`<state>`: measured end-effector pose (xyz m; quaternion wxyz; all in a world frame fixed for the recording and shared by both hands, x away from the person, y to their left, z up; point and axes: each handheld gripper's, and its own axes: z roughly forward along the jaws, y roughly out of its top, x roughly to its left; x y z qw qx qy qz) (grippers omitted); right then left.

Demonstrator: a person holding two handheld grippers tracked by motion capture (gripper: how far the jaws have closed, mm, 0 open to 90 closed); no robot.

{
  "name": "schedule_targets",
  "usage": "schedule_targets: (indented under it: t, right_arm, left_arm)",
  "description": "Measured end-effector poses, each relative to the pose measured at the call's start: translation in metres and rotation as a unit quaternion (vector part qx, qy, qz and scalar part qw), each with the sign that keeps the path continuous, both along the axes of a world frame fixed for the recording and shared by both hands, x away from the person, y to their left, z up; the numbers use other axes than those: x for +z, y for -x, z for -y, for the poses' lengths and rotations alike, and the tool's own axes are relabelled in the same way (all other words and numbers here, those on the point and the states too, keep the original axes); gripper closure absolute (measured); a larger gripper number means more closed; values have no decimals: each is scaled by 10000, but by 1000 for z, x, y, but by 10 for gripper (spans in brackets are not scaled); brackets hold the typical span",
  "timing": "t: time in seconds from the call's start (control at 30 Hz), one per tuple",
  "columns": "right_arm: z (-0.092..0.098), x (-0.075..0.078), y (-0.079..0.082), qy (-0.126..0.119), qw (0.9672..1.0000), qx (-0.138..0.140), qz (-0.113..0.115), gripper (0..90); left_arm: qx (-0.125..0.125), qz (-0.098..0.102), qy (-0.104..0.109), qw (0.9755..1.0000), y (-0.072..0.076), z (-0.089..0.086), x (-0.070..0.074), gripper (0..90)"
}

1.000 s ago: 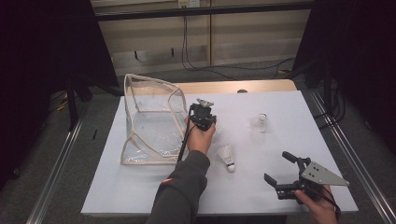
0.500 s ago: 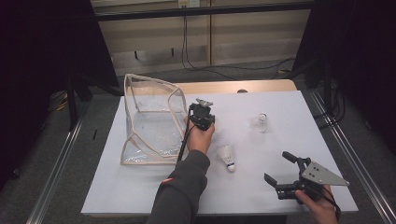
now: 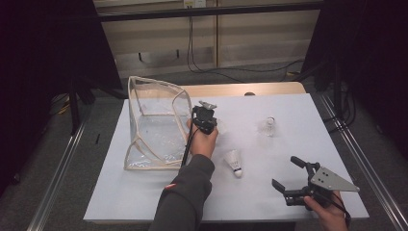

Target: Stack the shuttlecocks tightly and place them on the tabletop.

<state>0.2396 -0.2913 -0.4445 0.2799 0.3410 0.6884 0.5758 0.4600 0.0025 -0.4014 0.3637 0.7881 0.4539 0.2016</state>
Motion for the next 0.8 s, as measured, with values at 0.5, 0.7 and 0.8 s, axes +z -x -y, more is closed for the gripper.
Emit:
schedule_targets:
  t: [0.5,0.7,0.8]
  right_arm:
    - [-1,0,0,26,10000,2,-6,7]
    - [0,0,0,8,10000,5,8,7]
    - [0,0,1,0,10000,-5,15,7]
  left_arm:
    - [48,-20,-75,10000,-1,-5,-1,882]
    - [-21,-28,-44,10000,-1,-2,-3,875]
    - [-88,-18,13,10000,-1,1,-5,864]
